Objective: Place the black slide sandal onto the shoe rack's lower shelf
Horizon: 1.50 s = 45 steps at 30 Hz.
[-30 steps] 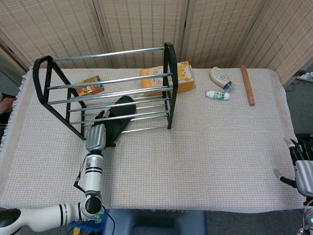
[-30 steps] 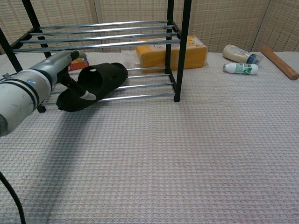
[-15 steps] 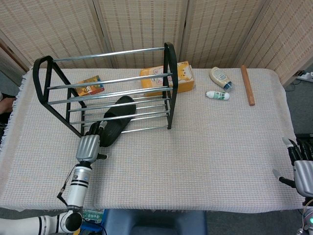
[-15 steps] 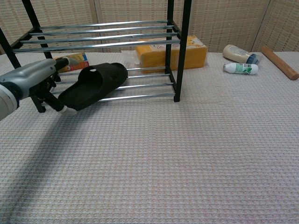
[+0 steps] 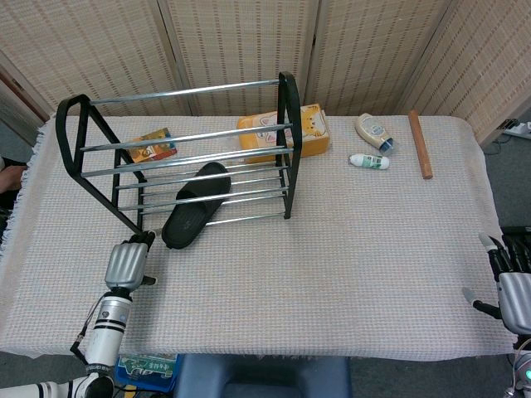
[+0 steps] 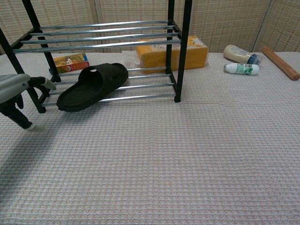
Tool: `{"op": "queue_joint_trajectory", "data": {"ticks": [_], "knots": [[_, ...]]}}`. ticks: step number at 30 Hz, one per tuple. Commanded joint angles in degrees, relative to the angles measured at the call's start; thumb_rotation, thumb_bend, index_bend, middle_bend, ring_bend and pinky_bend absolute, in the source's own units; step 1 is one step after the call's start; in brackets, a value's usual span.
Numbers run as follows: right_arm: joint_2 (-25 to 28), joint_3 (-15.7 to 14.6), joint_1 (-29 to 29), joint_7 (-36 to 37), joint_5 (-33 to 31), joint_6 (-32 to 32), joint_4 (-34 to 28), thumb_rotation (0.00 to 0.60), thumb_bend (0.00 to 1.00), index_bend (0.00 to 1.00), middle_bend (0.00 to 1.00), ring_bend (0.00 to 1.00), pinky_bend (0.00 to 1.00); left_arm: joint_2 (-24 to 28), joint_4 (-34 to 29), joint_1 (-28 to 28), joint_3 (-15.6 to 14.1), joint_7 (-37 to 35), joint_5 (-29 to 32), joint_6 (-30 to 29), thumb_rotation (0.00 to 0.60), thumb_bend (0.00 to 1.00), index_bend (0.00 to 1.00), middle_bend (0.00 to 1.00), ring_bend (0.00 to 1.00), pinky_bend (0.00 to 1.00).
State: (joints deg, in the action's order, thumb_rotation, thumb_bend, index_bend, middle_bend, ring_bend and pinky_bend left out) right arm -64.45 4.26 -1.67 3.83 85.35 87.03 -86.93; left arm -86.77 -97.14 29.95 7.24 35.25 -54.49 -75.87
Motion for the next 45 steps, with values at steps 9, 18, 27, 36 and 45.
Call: {"op": "queue_joint_trajectory", "data": {"ticks": [9, 18, 27, 36, 45], "knots": [[-0.04, -0.01, -0.02, 0.27, 0.15, 0.10, 0.23, 0.600, 0.20, 0.00, 0.11, 0.02, 0.00, 0.65, -0.50, -0.08, 0.17, 5.58, 4.85, 0.42, 0.600, 0.00, 0.23, 0.29, 0.30, 0.46], [-0.05, -0.05, 0.18, 0.43, -0.02, 0.21, 0.38, 0.600, 0.20, 0.00, 0.11, 0.02, 0.00, -1.57, 1.70, 1.85, 1.57, 7.29, 8.58, 3.16, 0.600, 0.00, 0.23, 0.29, 0.30, 0.46], [0.04, -0.05, 0.36, 0.21, -0.24, 0.28, 0.20, 0.600, 0.20, 0.00, 0.11, 0.02, 0.00, -3.07, 1.51, 3.72, 2.61, 8.27, 9.78, 4.00, 0.600, 0.00, 0.23, 0.29, 0.30, 0.46], [0.02, -0.03, 0.39, 0.09, -0.39, 0.16, 0.17, 0.600, 0.20, 0.00, 0.11, 0.02, 0.00, -3.85, -0.79, 5.10, 3.26, 8.22, 10.19, 4.48, 0.600, 0.00, 0.24, 0.29, 0.30, 0.46], [-0.05, -0.02, 0.43, 0.30, -0.40, 0.16, 0.36, 0.600, 0.20, 0.00, 0.11, 0.02, 0.00, -4.87, -2.25, 7.22, 3.97, 8.40, 10.50, 5.53, 0.600, 0.00, 0.24, 0.29, 0.30, 0.46]]}}
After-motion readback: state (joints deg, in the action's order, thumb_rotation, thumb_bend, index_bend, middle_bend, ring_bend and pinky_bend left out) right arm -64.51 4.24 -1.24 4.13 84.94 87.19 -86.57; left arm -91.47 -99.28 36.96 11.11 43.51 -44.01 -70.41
